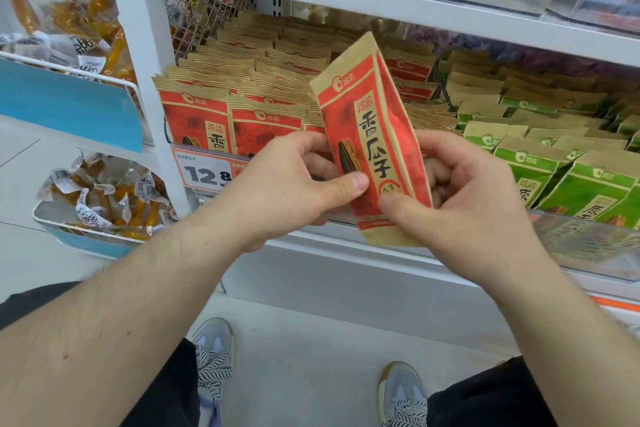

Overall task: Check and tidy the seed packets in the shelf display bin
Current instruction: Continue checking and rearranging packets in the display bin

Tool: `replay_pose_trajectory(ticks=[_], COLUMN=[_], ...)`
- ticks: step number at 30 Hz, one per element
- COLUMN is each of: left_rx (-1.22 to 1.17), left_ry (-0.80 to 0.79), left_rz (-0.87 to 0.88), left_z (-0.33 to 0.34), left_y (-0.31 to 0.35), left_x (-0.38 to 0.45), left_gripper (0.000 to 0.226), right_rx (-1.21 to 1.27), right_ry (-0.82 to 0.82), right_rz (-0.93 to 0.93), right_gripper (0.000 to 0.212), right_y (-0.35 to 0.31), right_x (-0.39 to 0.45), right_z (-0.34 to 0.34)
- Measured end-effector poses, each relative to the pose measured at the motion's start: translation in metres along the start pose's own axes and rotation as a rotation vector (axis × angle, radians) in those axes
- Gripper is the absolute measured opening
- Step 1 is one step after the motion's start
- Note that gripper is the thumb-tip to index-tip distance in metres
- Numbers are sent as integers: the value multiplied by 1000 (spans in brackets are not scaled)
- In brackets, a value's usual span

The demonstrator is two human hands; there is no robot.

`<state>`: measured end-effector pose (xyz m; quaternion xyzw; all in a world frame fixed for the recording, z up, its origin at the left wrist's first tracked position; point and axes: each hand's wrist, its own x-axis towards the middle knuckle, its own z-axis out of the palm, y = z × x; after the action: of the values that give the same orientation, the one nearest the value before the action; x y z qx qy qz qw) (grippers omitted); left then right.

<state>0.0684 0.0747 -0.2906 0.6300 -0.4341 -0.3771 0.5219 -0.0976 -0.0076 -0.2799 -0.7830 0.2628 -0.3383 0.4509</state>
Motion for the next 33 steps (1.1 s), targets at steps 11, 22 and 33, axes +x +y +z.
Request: replay_pose_trajectory(ticks=[11,22,33], left_rx=[-415,-320,-311], left_ry=[-284,-115,-102], left_rz=[-162,-67,-63], left_z=[-3,-4,-7], left_y=[-5,-2,-3], left_x=[-1,5,5], left_gripper=[35,29,23], right_rx=[-98,215,229], right_ry=[74,-21,45], right_rz=[-15,225,242], right_gripper=[28,12,41], right_y=[1,3,1], right_x=[-3,3,5], right_z=[15,6,8])
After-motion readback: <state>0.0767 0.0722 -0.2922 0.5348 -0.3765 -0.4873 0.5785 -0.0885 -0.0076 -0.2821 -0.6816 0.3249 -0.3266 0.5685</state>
